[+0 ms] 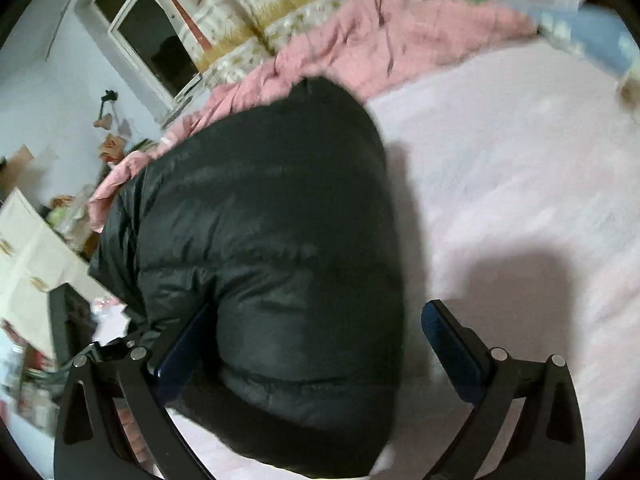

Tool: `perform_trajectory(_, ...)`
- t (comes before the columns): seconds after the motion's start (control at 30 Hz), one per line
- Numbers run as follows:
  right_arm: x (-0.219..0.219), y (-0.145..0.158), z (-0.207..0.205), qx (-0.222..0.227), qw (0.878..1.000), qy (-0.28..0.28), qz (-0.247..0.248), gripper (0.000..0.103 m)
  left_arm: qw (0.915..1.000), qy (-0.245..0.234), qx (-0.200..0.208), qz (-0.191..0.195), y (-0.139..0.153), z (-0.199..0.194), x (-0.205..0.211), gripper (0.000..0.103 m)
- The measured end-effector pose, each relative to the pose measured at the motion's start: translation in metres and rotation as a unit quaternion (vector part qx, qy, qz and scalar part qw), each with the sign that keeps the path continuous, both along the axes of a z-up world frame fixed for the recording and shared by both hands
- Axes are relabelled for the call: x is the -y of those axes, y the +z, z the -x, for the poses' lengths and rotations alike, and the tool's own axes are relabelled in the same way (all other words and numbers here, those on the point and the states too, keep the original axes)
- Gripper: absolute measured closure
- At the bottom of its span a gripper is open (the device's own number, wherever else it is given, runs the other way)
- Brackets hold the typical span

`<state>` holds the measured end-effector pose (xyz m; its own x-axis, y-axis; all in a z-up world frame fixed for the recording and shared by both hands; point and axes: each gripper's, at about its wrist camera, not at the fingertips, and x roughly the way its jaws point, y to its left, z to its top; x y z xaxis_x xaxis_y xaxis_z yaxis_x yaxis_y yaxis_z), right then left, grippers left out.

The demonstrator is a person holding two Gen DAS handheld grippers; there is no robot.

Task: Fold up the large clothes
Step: 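Grasp the folded black jacket bundle with both grippers and lift it, then carry the jacket bundle with both grippers onto the cream garment stack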

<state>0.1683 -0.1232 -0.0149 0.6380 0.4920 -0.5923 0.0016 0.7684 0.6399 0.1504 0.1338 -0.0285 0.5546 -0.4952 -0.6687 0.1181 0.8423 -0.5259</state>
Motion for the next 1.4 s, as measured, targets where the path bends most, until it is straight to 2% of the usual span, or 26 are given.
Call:
perform_trajectory(0.03,-0.001,-0.005,-0.003,-0.009,1.000,0.011,-0.017,0.000,0.9999,-0.008,0.009,0.009,0.002,0.003,0.002,0.025)
perform_trajectory(0.1,-0.007,-0.001,0.000,0.010,1.000,0.012,0.002,0.004,0.9994,-0.015,0.031,0.011,0.008,0.009,0.002,0.050)
perform_trajectory(0.17,-0.012,0.006,0.005,0.023,1.000,0.007,0.021,0.020,0.9981,-0.005,0.061,-0.006,0.019,0.017,0.004,0.062)
perform_trajectory(0.2,-0.015,0.013,0.009,0.041,0.999,0.006,0.032,0.033,0.9967,0.011,0.078,-0.018,0.025,0.022,0.006,0.066)
perform_trajectory(0.23,-0.018,0.018,0.012,0.054,0.998,0.008,0.043,0.041,0.9946,0.015,0.097,-0.032,0.031,0.027,0.011,0.067)
perform_trajectory(0.3,-0.027,0.034,0.020,0.082,0.993,0.000,0.087,0.050,0.9853,0.010,0.147,-0.086,0.044,0.039,0.031,0.071)
perform_trajectory(0.33,-0.030,0.041,0.025,0.090,0.990,-0.007,0.105,0.052,0.9801,0.003,0.164,-0.112,0.049,0.043,0.041,0.072)
perform_trajectory(0.37,-0.034,0.048,0.028,0.098,0.987,-0.016,0.126,0.053,0.9777,-0.002,0.172,-0.120,0.051,0.045,0.047,0.072)
perform_trajectory(0.5,-0.047,0.080,0.047,0.130,0.968,-0.036,0.211,0.053,0.9780,-0.017,0.179,-0.106,0.053,0.047,0.052,0.073)
perform_trajectory(0.57,-0.050,0.091,0.053,0.139,0.961,-0.040,0.234,0.053,0.9760,-0.021,0.189,-0.107,0.053,0.051,0.054,0.073)
perform_trajectory(0.7,-0.053,0.105,0.059,0.150,0.954,-0.048,0.257,0.053,0.9733,-0.024,0.201,-0.109,0.060,0.055,0.058,0.073)
perform_trajectory(0.8,-0.051,0.112,0.062,0.154,0.952,-0.048,0.259,0.053,0.9723,-0.026,0.206,-0.107,0.062,0.057,0.059,0.073)
perform_trajectory(1.07,-0.042,0.118,0.075,0.158,0.952,-0.042,0.258,0.052,0.9622,-0.031,0.238,-0.130,0.075,0.070,0.069,0.073)
perform_trajectory(1.13,-0.037,0.125,0.083,0.168,0.948,-0.043,0.268,0.052,0.9587,-0.035,0.250,-0.131,0.083,0.074,0.078,0.073)
perform_trajectory(1.2,-0.028,0.138,0.093,0.184,0.940,-0.047,0.283,0.052,0.9587,-0.031,0.256,-0.121,0.093,0.073,0.088,0.073)
perform_trajectory(1.27,-0.018,0.151,0.098,0.192,0.927,-0.037,0.319,0.051,0.9600,-0.030,0.255,-0.111,0.106,0.073,0.109,0.073)
perform_trajectory(1.33,0.002,0.164,0.105,0.199,0.914,-0.037,0.350,0.051,0.9559,-0.049,0.267,-0.111,0.121,0.076,0.134,0.073)
perform_trajectory(1.4,0.038,0.181,0.113,0.204,0.913,-0.059,0.348,0.051,0.9486,-0.073,0.286,-0.115,0.138,0.082,0.167,0.073)
